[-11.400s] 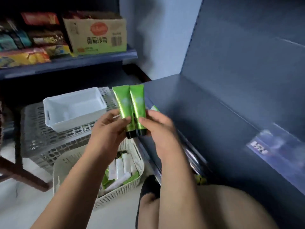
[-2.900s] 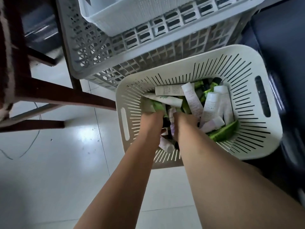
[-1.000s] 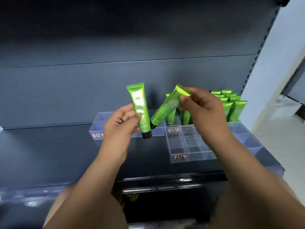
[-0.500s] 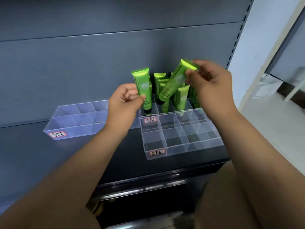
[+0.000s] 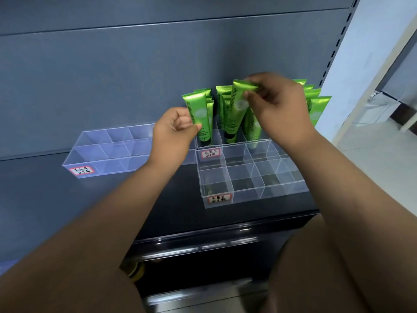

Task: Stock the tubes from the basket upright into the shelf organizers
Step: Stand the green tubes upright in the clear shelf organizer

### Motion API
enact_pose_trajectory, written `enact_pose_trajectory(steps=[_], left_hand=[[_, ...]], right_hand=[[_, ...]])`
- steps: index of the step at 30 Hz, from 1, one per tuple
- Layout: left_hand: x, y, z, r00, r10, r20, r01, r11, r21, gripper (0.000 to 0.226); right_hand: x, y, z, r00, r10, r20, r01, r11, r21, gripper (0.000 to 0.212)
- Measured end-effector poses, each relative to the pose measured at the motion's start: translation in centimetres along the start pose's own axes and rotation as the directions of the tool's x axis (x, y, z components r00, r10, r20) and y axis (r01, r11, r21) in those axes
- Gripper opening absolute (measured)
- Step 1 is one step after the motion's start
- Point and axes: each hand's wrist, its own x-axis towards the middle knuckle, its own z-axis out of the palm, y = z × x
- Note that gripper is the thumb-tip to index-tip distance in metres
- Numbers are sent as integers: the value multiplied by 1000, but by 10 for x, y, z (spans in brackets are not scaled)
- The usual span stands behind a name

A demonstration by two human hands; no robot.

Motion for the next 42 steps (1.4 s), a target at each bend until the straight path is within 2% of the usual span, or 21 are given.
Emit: enact_pose_trajectory(steps=[5,11,18,21,25,30,38,42], left_hand=[[-3,-9,7,1000,-6,20,5,998,61,34],[-2,-17,9,998,17,58,-26,987,158,32],[-2,-21,12,999,6,50,-18,970,243,32],[0,-26,11,997,-17,79,-2,974,225,30],[1,-27,9,997,-32,76,13,972,236,31],[3,-29,8,997,-31,71,9,956,294,21],[1,-25,6,989,78,122,-131,839,528,18],[1,-26,5,987,91,135,-151,824,545,19]], right_hand=[[-1,5,3,997,-40,67,48,991,-129,25],[-1,8,4,991,-102,85,120,963,-240,26],[0,12,5,984,-143,108,168,942,-290,26],[-1,14,6,982,-166,93,187,927,-325,25],[-1,16,9,983,-153,106,180,924,-337,27],[-3,19,13,984,-133,120,168,916,-365,27],[-4,20,18,984,-135,118,174,874,-453,26],[-6,19,17,985,-143,95,171,859,-483,24]])
